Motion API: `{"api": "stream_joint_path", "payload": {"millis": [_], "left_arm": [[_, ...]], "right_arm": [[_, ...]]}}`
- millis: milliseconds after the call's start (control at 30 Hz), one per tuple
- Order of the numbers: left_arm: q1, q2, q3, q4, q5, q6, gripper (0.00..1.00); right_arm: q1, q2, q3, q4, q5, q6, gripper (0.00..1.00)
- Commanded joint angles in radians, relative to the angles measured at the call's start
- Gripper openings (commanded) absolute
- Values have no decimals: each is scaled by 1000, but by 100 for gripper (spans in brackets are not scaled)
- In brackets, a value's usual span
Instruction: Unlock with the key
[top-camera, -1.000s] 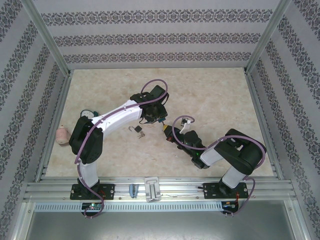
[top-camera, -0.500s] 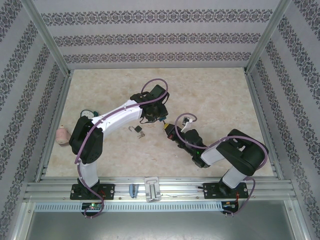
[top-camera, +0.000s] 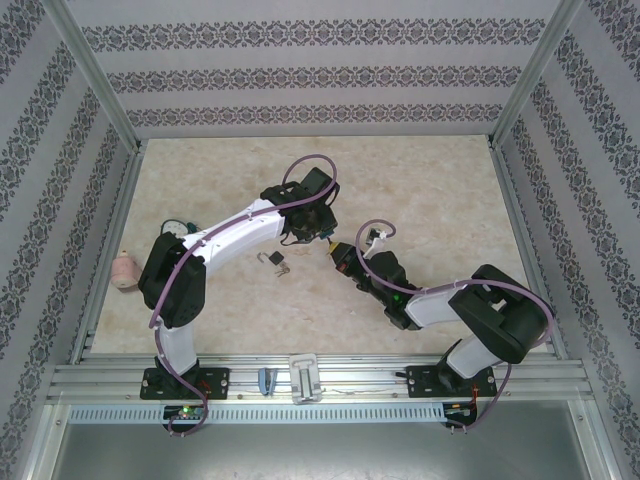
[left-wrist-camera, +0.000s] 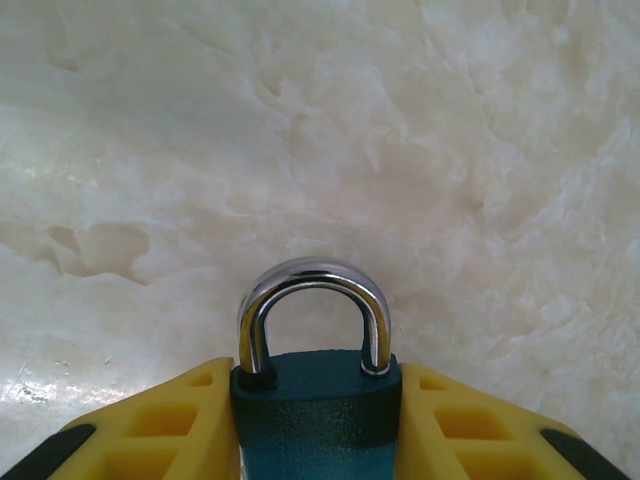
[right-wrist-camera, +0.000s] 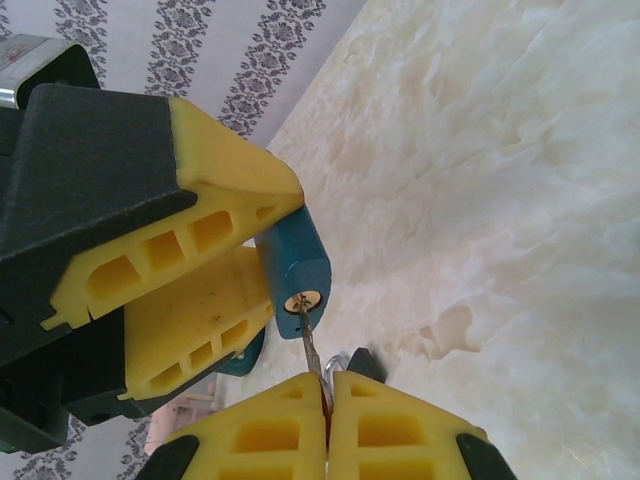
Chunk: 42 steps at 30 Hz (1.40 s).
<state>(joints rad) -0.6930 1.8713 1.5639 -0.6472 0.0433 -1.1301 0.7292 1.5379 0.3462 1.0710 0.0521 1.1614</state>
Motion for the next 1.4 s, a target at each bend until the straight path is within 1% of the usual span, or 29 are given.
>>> {"api": "stream_joint_path", "payload": {"millis": [0,100,267,333,533,600,800,933,1033,1200,1367], "left_arm": [[-33,13,18,-33,62,13,35],[-33,8,19,-37,58,13,35],[-33,10,19,-39,52,15,35],[-33,17,13,-27,70,8,35],[-31,26,11,-6,112,-1,35],[-27,24,7,3,124,-3,35],[-12,14,-13,33,159,-19,33],[1,1,-40,59,181,-36,33],[9,-6,-48,64,190,-34,33],[17,-17,-48,61,191,-27,33],[21,-18,-54,63,190,-25,33]], "right_arm": [[-35,-6,48,51,-4,-2,0],[-37,-17,55,-7,7,-22,0],[-32,-22,56,-19,6,24,0],[-25,-22,68,-15,6,-14,0],[-14,-28,83,-77,28,-143,0],[-9,-30,68,-61,42,-178,0],[-9,-28,23,-13,70,-177,0],[-10,-12,4,31,80,-149,0],[-17,8,-24,79,59,-128,0],[-14,6,-40,75,65,-168,0],[-17,-2,-63,72,72,-137,0]]}}
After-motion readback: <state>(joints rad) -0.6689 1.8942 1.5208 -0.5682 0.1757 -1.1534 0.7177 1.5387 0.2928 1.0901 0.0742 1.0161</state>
